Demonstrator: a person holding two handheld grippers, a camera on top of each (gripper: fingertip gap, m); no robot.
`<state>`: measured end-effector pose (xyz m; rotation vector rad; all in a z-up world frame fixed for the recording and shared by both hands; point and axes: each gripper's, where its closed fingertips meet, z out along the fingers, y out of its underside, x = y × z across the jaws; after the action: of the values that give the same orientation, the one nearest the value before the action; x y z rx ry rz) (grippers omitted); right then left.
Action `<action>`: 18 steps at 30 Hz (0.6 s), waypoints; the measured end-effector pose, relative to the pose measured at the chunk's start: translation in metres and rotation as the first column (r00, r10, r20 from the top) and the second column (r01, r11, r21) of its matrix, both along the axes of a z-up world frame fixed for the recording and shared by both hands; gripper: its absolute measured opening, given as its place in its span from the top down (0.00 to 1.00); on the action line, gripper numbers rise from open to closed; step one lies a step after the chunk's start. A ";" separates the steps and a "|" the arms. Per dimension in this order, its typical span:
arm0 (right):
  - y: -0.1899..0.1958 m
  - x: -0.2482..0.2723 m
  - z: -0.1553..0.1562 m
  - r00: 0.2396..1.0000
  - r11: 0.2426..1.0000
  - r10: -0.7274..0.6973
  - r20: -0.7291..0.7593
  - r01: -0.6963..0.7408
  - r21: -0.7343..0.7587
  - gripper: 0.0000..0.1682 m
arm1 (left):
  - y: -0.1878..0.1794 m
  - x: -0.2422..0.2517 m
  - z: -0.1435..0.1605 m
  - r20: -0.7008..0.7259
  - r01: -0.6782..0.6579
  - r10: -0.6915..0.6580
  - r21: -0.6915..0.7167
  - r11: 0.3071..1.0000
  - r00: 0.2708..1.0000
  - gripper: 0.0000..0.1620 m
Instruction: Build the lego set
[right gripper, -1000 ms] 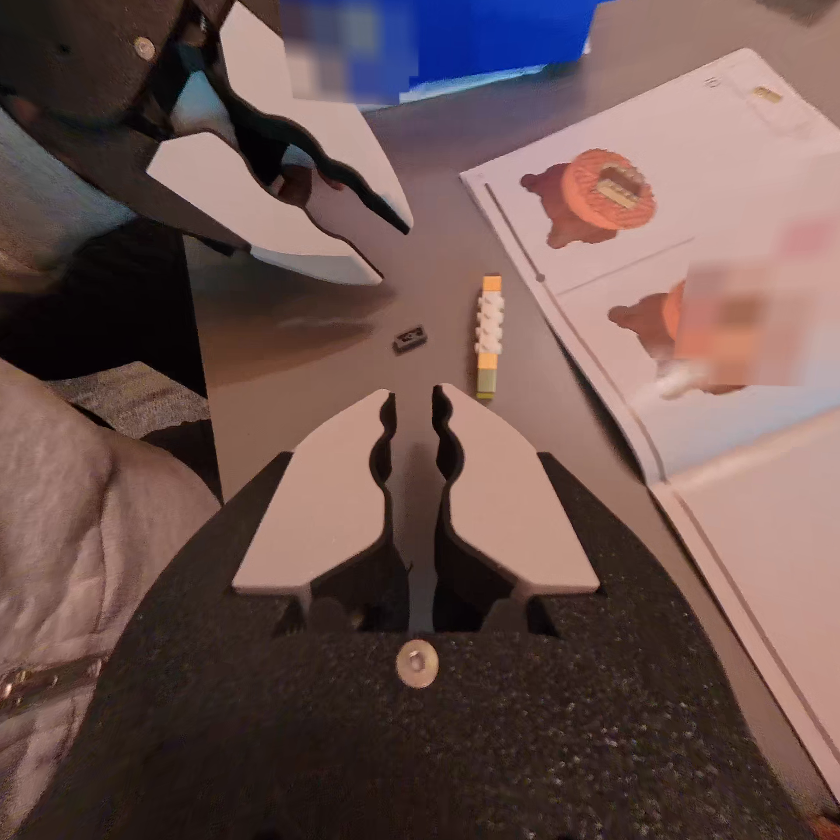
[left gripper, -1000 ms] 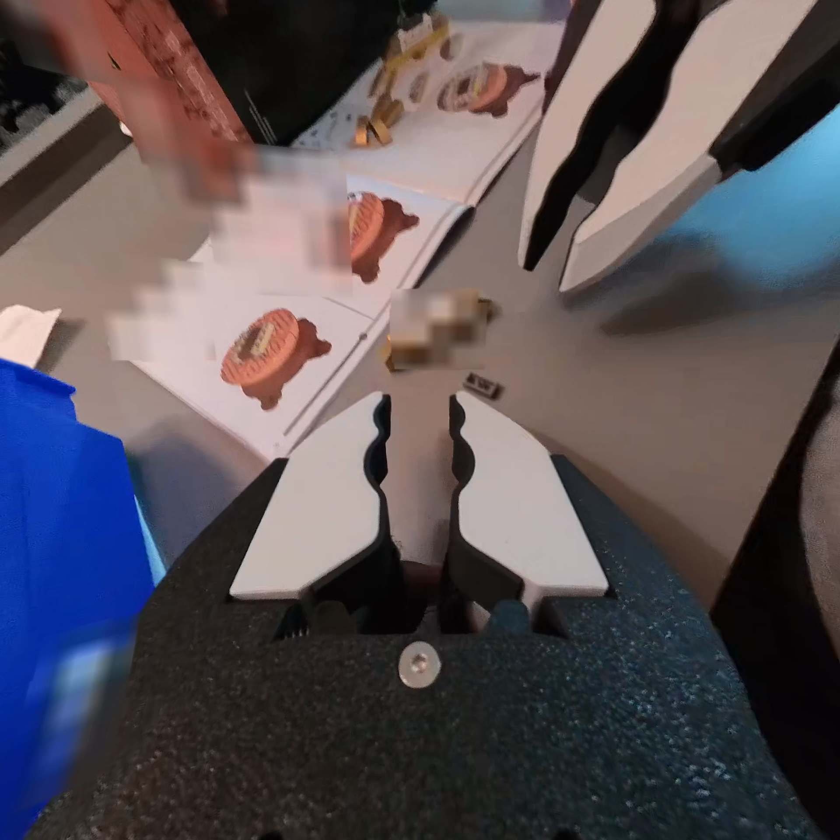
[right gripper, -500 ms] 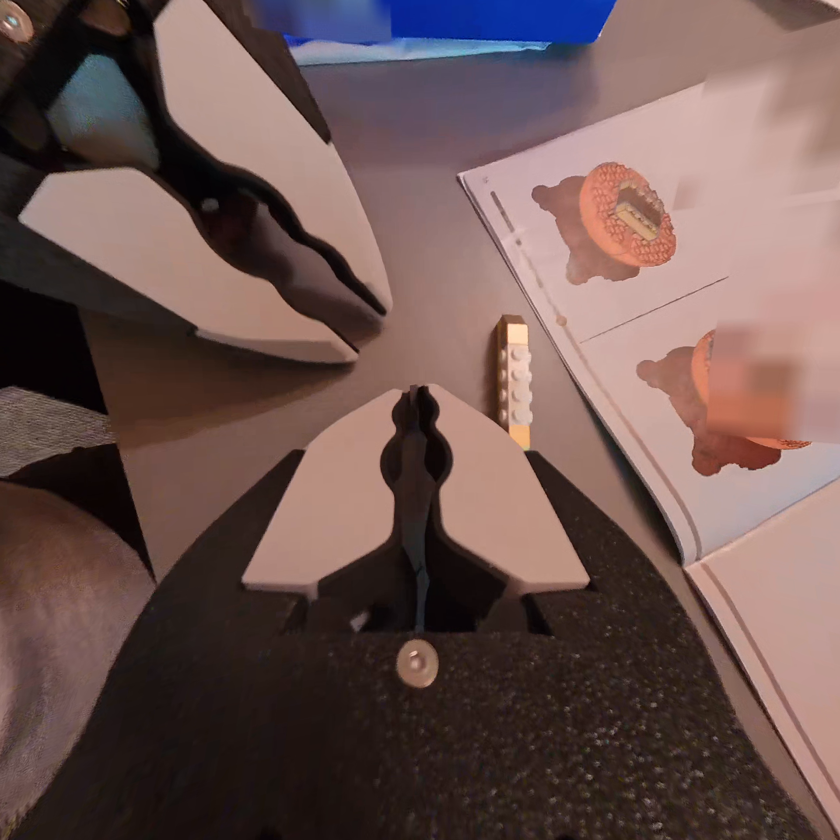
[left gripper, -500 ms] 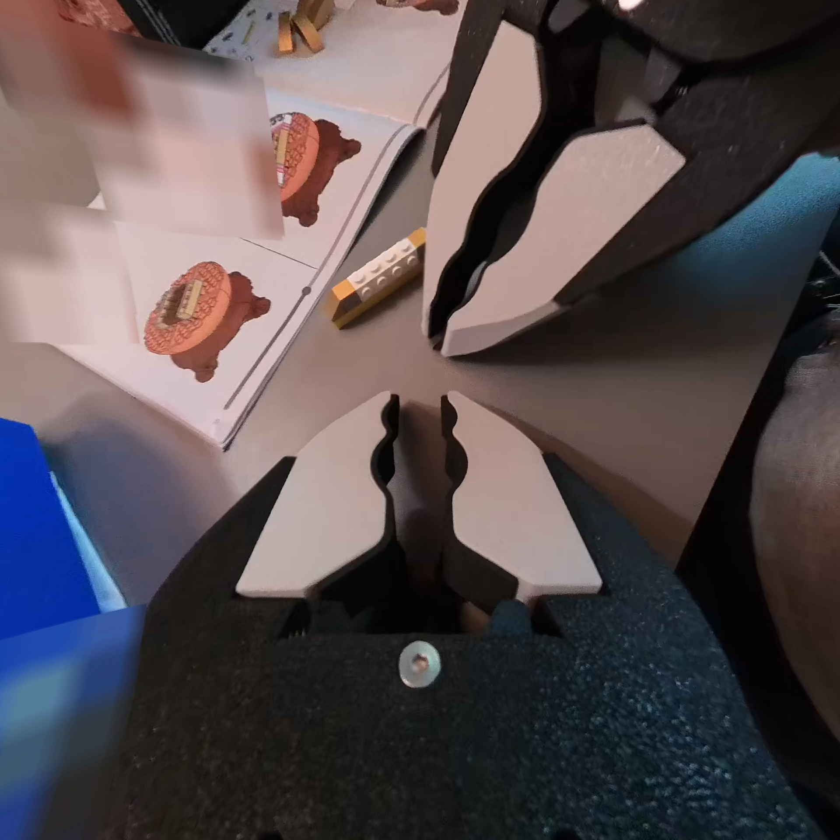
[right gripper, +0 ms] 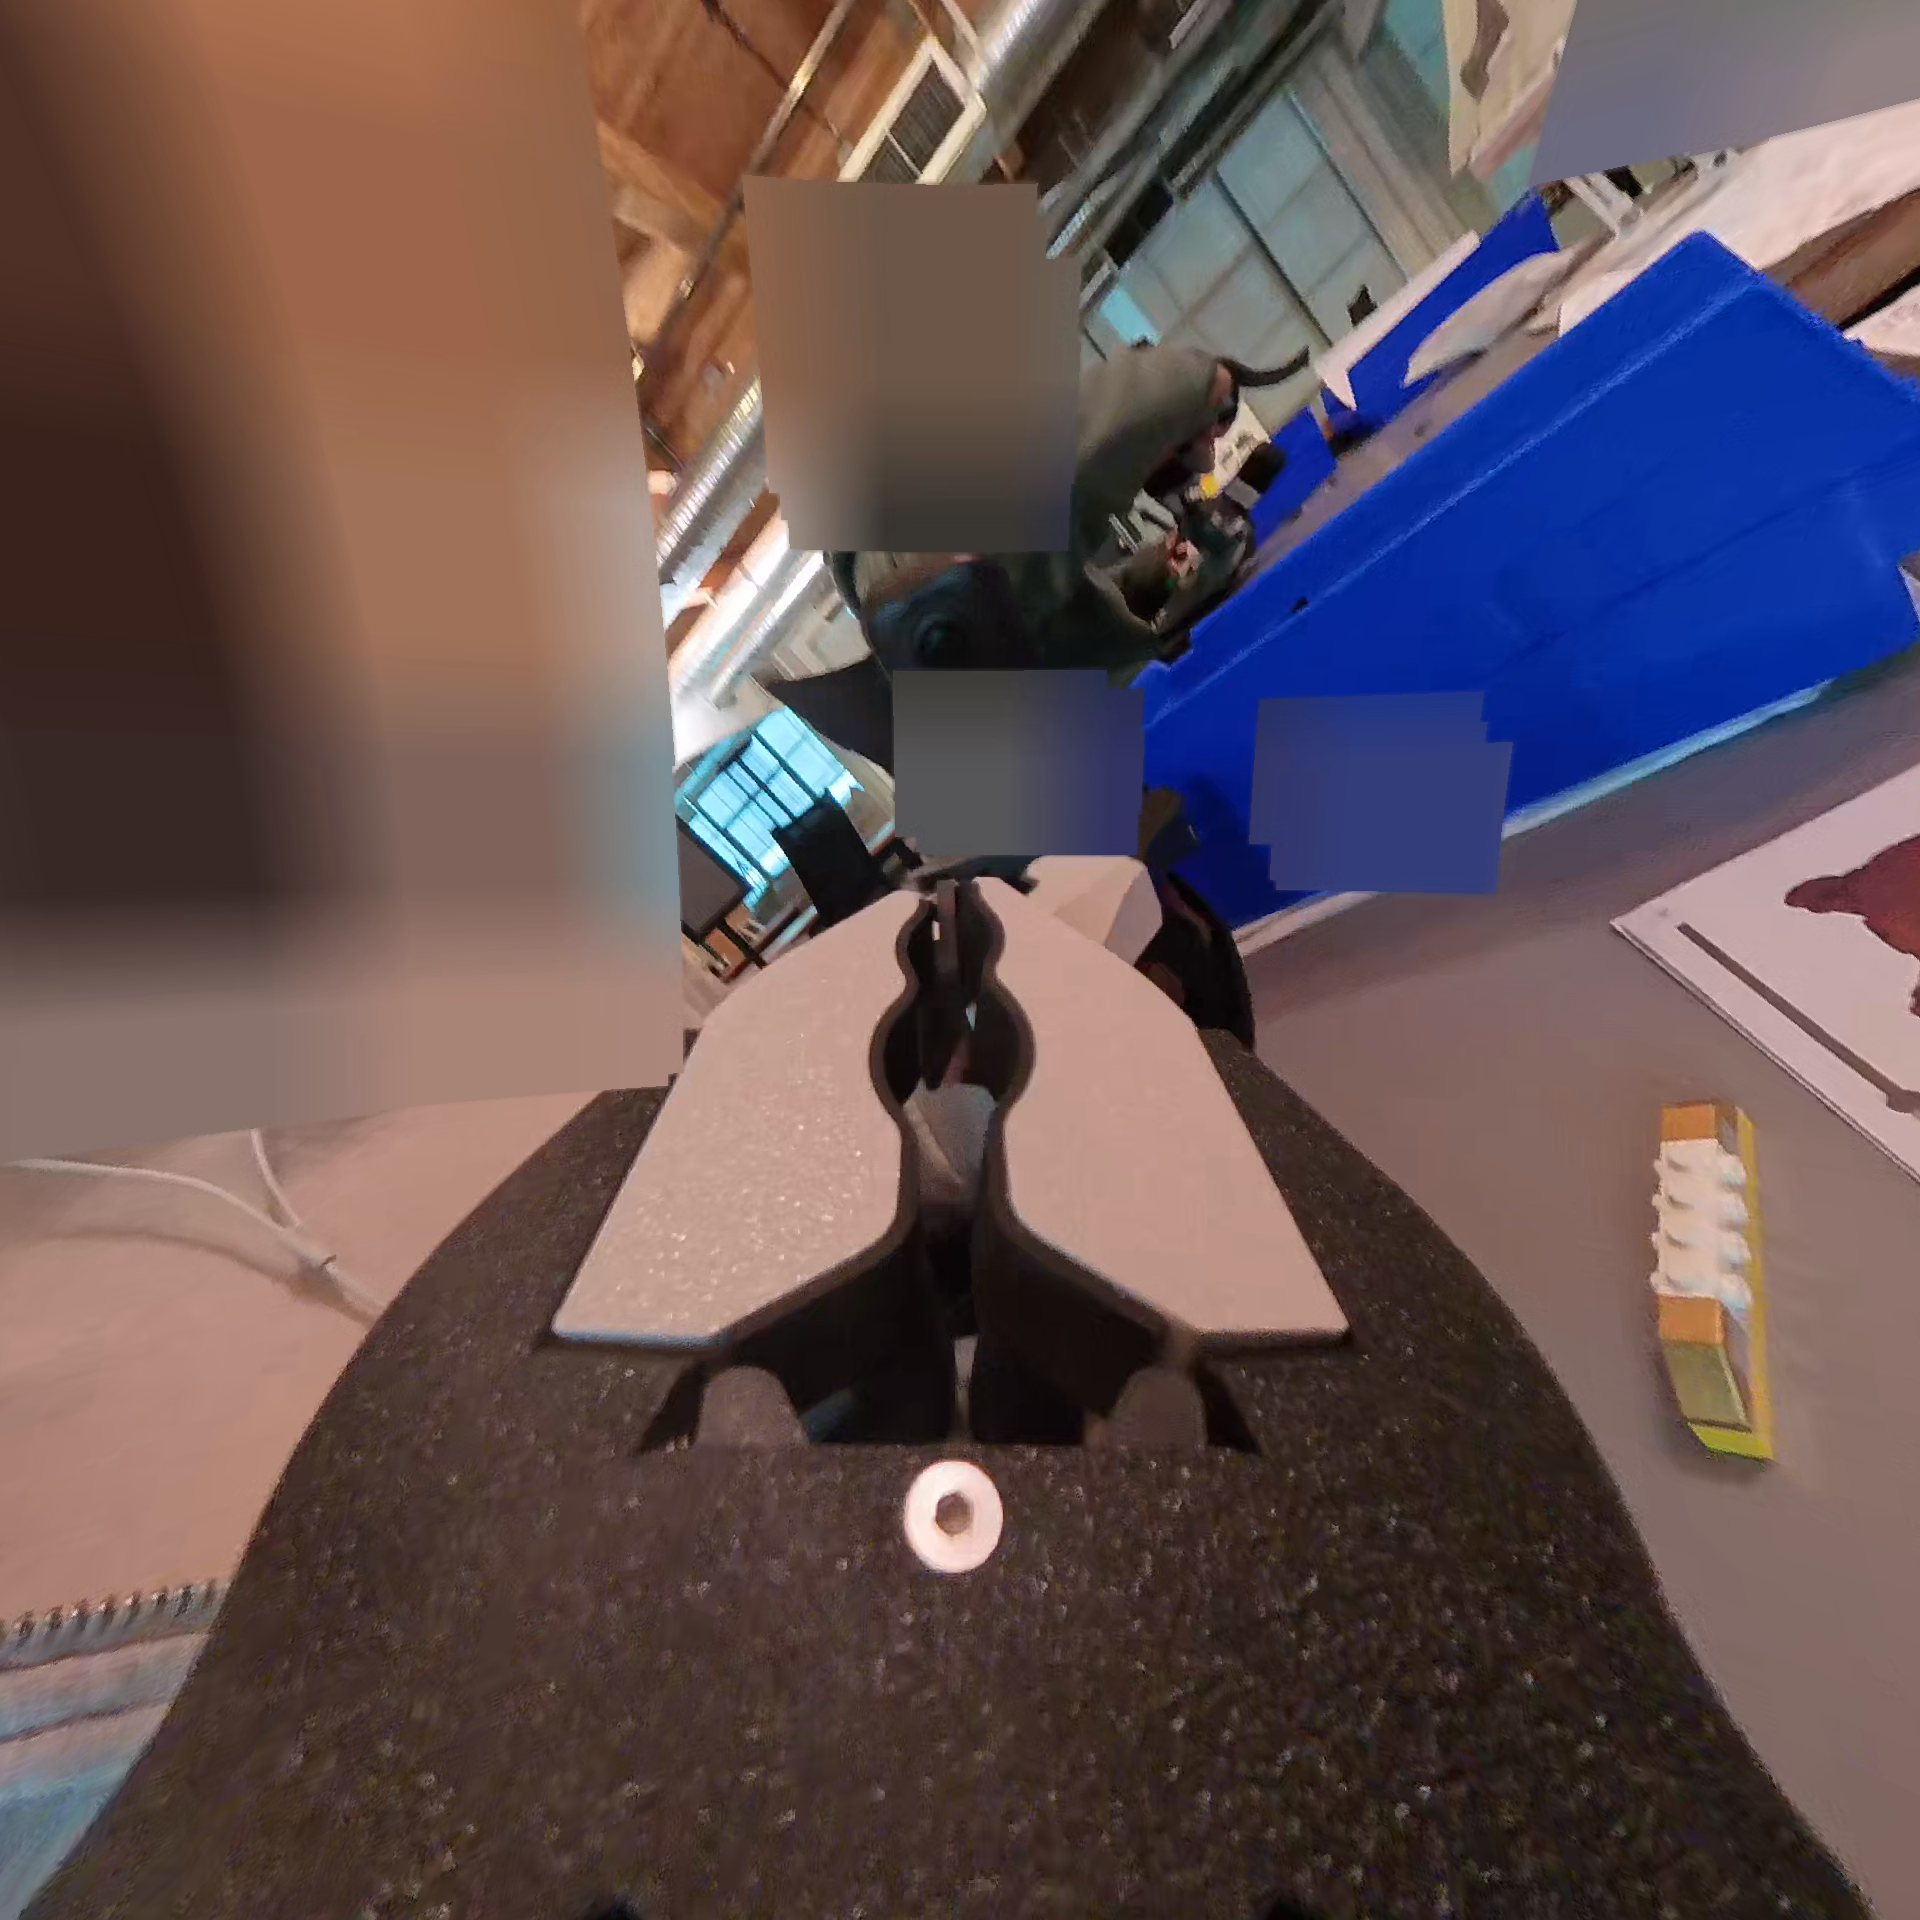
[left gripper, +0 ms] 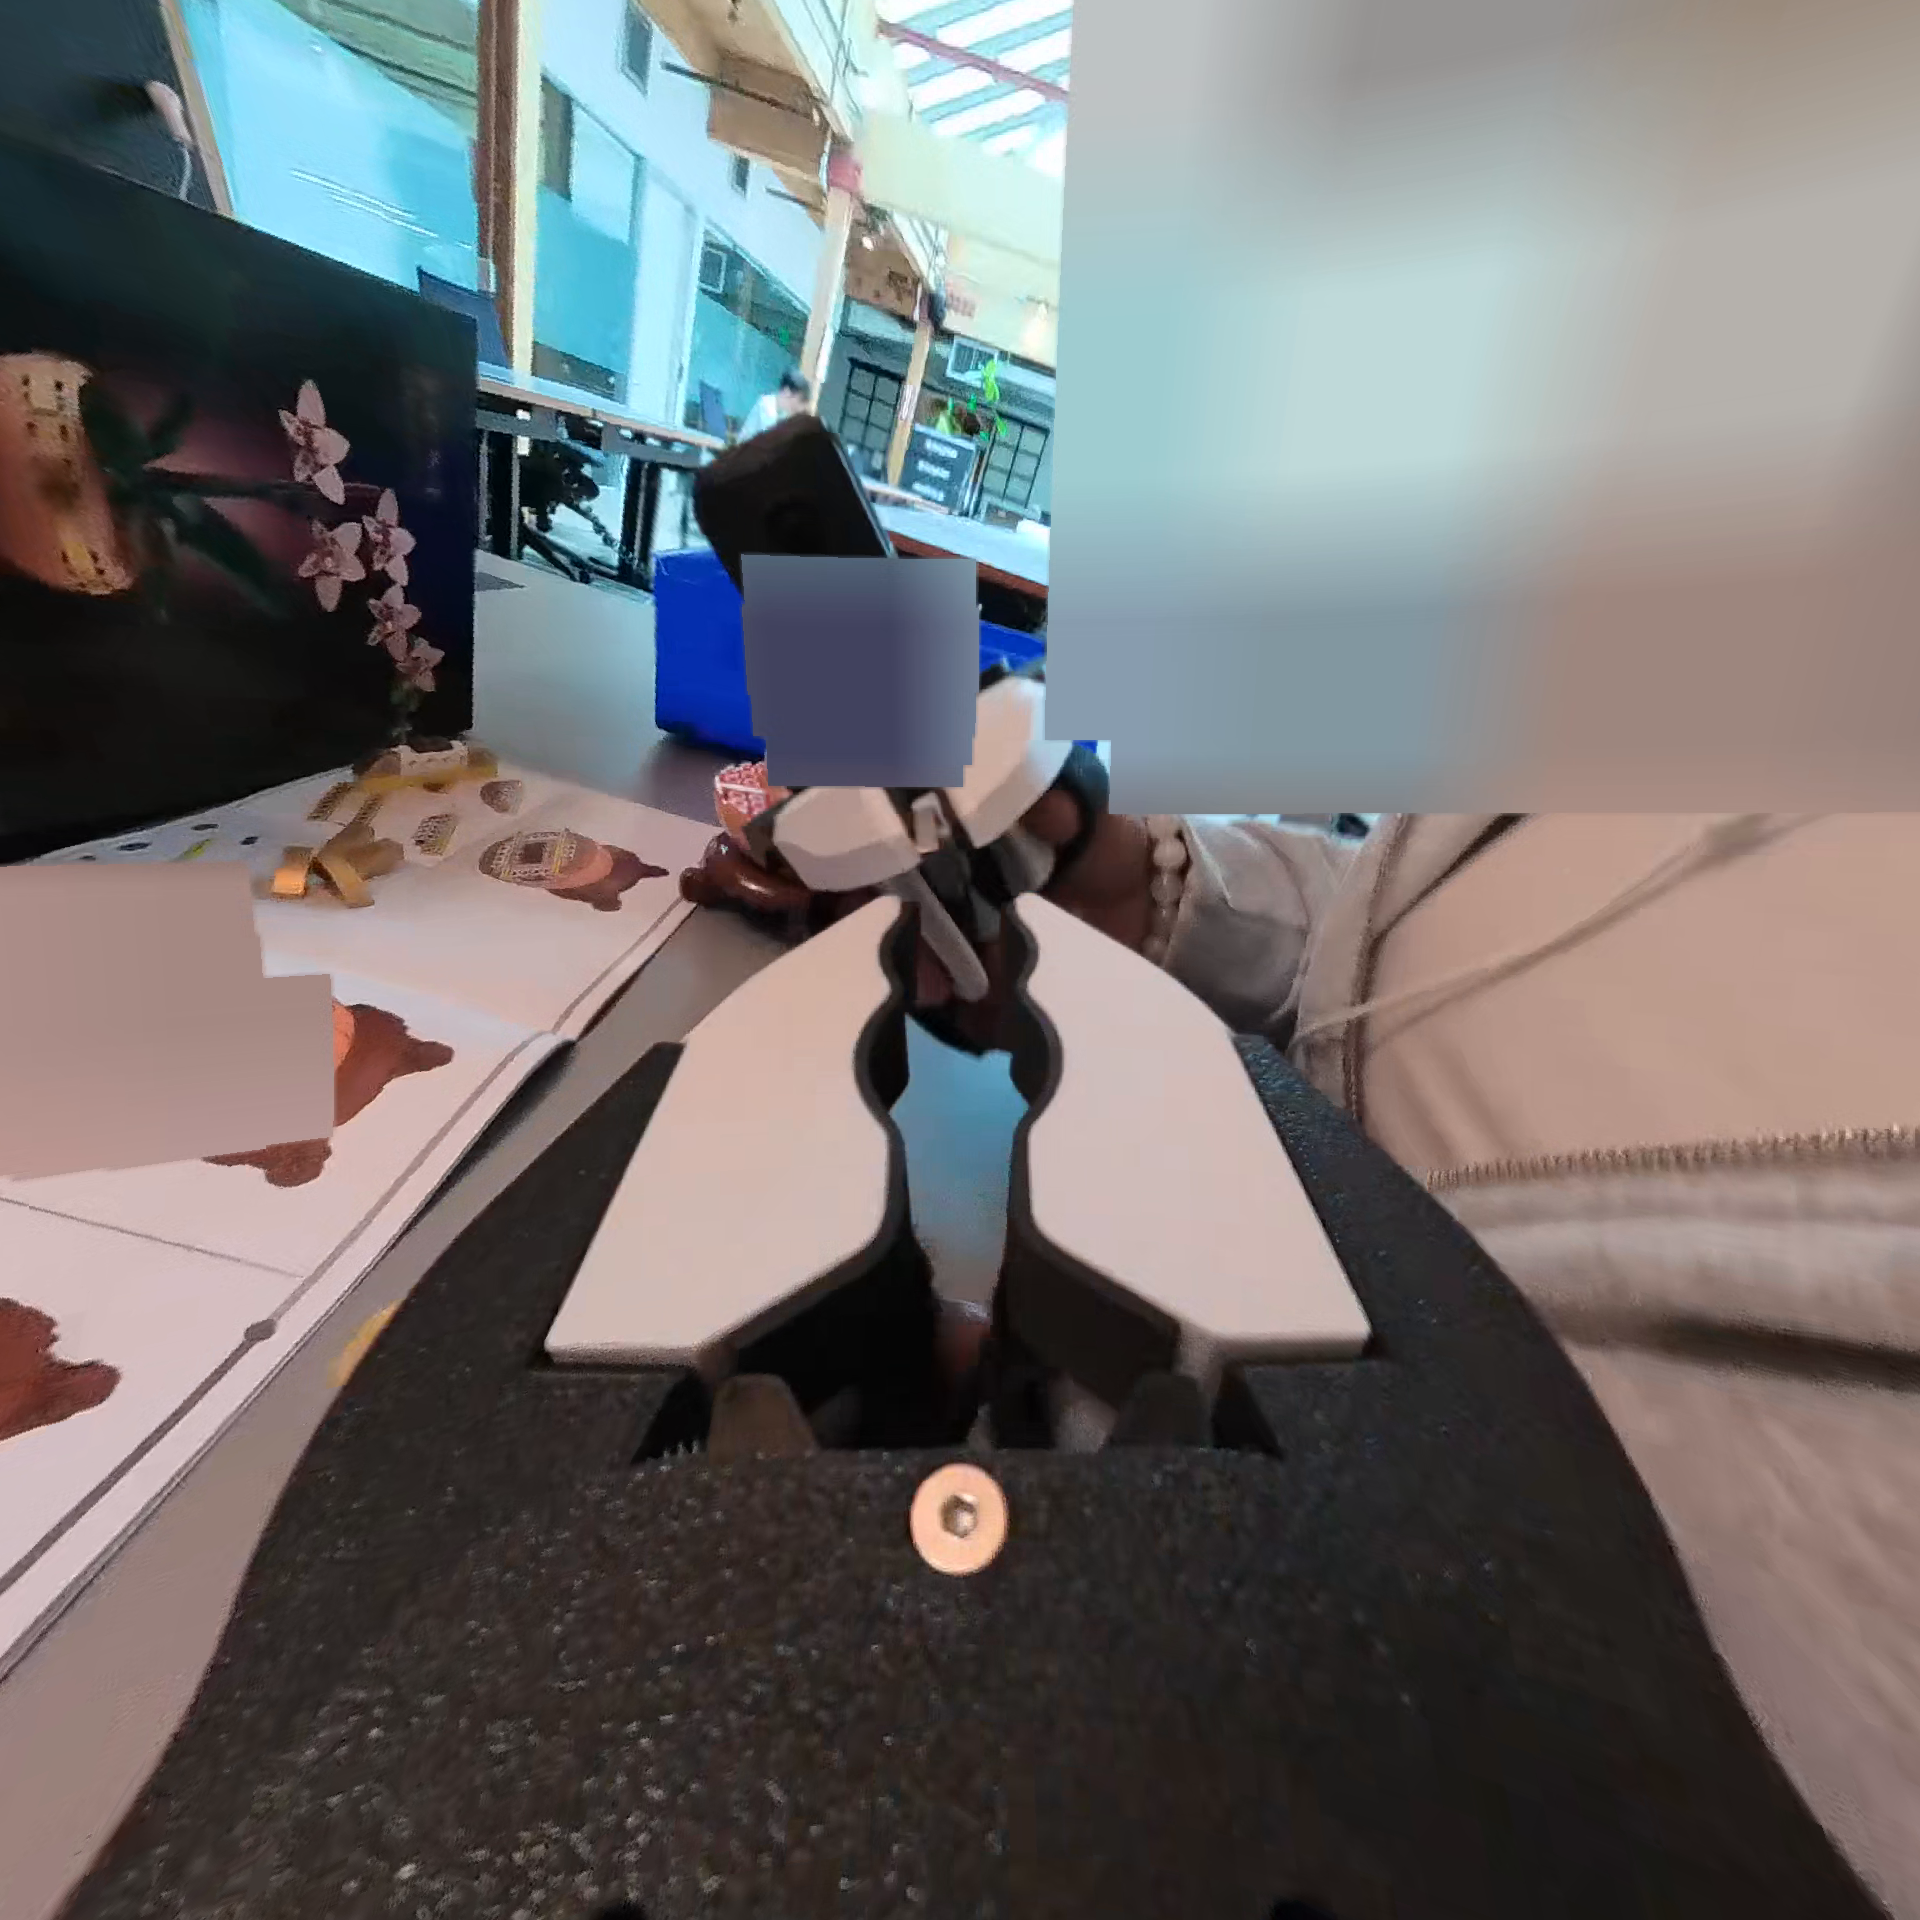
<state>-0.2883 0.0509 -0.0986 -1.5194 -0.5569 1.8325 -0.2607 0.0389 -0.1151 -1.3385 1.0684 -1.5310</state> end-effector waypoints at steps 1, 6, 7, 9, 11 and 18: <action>0.000 0.001 0.002 1.000 1.000 -0.008 -0.029 0.008 -0.011 0.98 | -0.001 0.003 0.001 0.011 0.010 -0.010 -0.012 1.000 1.000 0.93; -0.001 0.006 0.001 0.998 0.999 -0.047 -0.037 0.047 0.008 0.98 | -0.002 0.007 0.006 0.066 0.004 0.000 -0.059 0.998 0.998 0.97; -0.002 0.007 -0.001 0.998 0.998 -0.055 -0.022 0.055 0.018 0.98 | -0.001 0.006 0.007 0.074 0.004 0.002 -0.076 0.997 0.997 0.97; -0.002 0.009 -0.003 0.997 0.996 -0.080 -0.001 0.080 0.038 0.98 | 0.000 0.005 0.007 0.076 0.004 0.003 -0.099 0.995 0.997 0.97; -0.004 0.010 -0.005 0.995 0.994 -0.094 0.026 0.092 0.058 0.98 | -0.001 0.005 0.005 0.059 0.016 -0.010 -0.103 0.995 0.998 0.98; -0.026 0.023 -0.018 0.970 0.976 -0.031 0.239 -0.022 0.217 0.91 | -0.023 0.004 -0.014 -0.109 0.213 -0.236 -0.194 0.958 0.965 0.98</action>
<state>-0.2656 0.0248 -0.1169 -1.5985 -0.8401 1.5343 -0.2565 0.0163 -0.1289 -1.5001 1.2222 -1.7620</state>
